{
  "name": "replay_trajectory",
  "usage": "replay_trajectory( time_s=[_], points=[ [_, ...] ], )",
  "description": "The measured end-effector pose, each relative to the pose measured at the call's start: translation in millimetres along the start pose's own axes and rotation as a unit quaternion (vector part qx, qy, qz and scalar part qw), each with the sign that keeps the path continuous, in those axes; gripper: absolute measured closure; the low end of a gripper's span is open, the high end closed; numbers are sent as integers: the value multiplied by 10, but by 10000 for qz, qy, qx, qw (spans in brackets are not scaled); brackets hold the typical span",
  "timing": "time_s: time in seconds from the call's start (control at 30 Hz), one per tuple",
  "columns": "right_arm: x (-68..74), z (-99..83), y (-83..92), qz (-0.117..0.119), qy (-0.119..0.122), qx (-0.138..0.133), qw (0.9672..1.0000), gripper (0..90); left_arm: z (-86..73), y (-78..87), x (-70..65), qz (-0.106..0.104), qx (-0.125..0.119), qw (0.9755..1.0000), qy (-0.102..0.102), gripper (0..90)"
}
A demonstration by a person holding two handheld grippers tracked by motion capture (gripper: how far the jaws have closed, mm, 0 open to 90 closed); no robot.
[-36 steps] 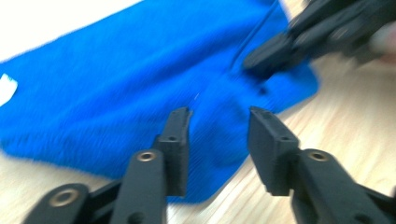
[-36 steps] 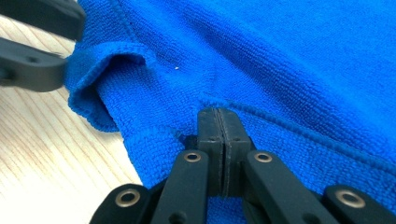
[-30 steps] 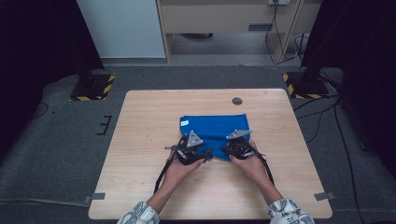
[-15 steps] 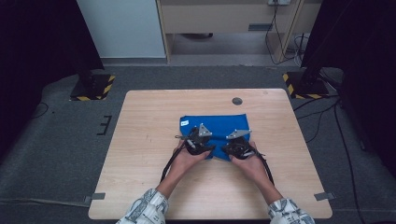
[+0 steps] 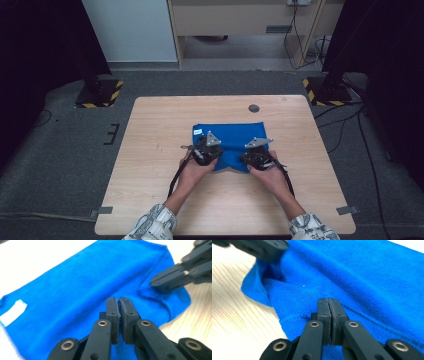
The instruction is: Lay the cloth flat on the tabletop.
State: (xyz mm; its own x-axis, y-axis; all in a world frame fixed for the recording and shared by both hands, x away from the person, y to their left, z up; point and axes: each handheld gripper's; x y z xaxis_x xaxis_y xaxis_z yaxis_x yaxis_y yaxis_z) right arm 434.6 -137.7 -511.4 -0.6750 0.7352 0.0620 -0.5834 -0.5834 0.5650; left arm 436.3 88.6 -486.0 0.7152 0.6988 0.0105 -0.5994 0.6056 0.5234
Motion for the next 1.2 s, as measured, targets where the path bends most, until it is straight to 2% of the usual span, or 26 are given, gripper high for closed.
replay_trajectory(
  time_s=[0.17, 0.23, 0.27, 0.3, 0.37, 0.4, 0.53, 0.63, 0.73, 0.8, 0.83, 0.93, 1.1, 1.2],
  points=[
    [-24, -15, 121, -27, -40, -48, 10000, 887, -101, 215, 93, 61, -91, 9999, 76, 858],
    [-20, -50, 246, -12, -71, -126, 9999, 887, -144, 291, 97, 66, -101, 9999, 61, 857],
    [-20, -50, 246, -12, -71, -126, 9999, 887, -164, 332, 97, 55, -120, 9999, 57, 857],
    [-30, -88, 346, -33, -54, -175, 9998, 889, -202, 419, 81, 61, -212, 9997, 93, 857],
    [-37, -102, 382, -34, -76, -189, 9998, 889, -219, 464, 76, 81, -258, 9996, 94, 857],
    [-66, -141, 479, -79, -107, -234, 9996, 890, -238, 537, 80, 99, -332, 9993, 142, 857],
    [-131, -193, 597, -152, -193, -298, 9993, 891, -272, 615, 93, 131, -367, 9991, 144, 857],
    [-205, -268, 730, -206, -400, -377, 9983, 890, -333, 679, 96, 115, -367, 9991, 192, 856],
    [-216, -368, 880, -236, -479, -404, 9978, 890, -392, 737, 70, 96, -365, 9991, 215, 851],
    [-218, -385, 915, -222, -492, -442, 9976, 890, -421, 775, 35, 79, -362, 9991, 198, 851],
    [-204, -395, 952, -218, -574, -466, 9970, 889, -439, 792, 14, 69, -355, 9992, 177, 851],
    [-148, -430, 1082, -223, -559, -515, 9969, 893, -505, 841, -39, 74, -269, 9996, 79, 848],
    [-92, -498, 1171, -268, -548, -472, 9970, 893, -581, 933, -52, 98, -261, 9995, 165, 847],
    [-76, -518, 1195, -265, -494, -468, 9973, 892, -602, 911, -62, 54, -211, 9996, 194, 844]
  ],
)
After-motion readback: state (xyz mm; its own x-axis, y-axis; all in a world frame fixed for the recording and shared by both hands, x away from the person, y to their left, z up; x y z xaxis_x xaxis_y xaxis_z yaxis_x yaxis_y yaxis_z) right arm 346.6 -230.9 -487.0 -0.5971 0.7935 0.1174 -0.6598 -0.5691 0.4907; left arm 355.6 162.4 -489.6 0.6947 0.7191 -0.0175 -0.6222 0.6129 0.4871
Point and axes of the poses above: each handheld gripper's, and its own axes: y roughly backward along the jaws, z roughly out of its top, x roughly to its left, and after that the axes turned 9 degrees about -x, right-handed
